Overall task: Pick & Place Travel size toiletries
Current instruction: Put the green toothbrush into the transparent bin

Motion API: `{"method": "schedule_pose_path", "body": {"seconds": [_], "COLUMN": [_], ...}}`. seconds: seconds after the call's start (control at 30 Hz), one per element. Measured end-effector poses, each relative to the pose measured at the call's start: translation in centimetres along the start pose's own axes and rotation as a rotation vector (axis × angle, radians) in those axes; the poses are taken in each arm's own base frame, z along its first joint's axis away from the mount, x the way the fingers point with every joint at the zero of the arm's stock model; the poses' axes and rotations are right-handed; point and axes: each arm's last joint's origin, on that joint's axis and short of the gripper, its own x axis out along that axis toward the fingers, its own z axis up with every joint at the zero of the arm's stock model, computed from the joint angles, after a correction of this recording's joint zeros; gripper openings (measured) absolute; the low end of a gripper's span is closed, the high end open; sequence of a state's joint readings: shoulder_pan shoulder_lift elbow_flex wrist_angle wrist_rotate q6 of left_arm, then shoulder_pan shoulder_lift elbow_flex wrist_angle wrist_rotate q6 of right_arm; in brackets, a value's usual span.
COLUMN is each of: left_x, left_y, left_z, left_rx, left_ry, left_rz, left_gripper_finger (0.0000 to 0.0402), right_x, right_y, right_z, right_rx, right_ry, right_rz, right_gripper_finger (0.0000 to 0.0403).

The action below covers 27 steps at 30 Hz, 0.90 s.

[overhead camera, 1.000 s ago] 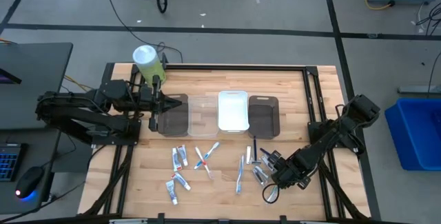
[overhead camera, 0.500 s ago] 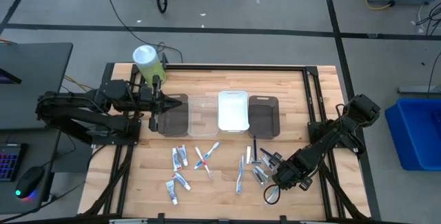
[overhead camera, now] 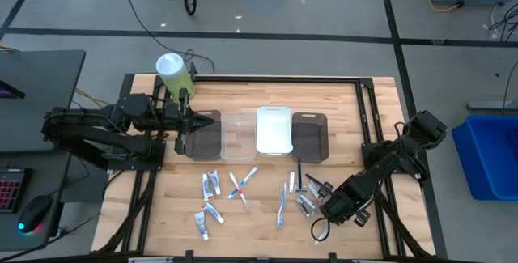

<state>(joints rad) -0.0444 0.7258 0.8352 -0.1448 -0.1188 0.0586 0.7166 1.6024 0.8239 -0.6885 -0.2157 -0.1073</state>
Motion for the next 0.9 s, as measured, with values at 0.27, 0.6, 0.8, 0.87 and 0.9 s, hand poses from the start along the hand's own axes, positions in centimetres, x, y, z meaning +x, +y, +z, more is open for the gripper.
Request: {"method": "schedule_pose_path", "body": {"seconds": [0.27,0.6,0.8,0.87,0.9], "left_x": [0.0,0.0,0.0,0.0,0.0], "left_y": [0.0,0.0,0.0,0.0,0.0], "left_z": [0.0,0.0,0.0,0.0,0.0], "left_rx": [0.001,0.001,0.001,0.000,0.000], "left_ry": [0.000,0.000,0.000,0.000,0.000], "left_rz": [0.000,0.000,-0.005,-0.005,-0.006], "left_gripper_finger": [0.0022,0.0022,0.0022,0.0022,0.0022], "right_x": [-2.0,-4.1,-4.9,-5.4,-5.7], "right_y": [0.3,0.7,0.7,0.7,0.6], "right_z": [1.3,1.4,1.1,0.9,0.8], "right_rx": [-0.014,-0.036,-0.036,-0.035,-0.027], "right_ry": [0.000,0.106,0.131,0.114,0.103], "right_rz": [-0.001,0.010,-0.015,-0.050,-0.071], "right_gripper_finger": [0.0093,0.0091,0.0089,0.0090,0.0091]}}
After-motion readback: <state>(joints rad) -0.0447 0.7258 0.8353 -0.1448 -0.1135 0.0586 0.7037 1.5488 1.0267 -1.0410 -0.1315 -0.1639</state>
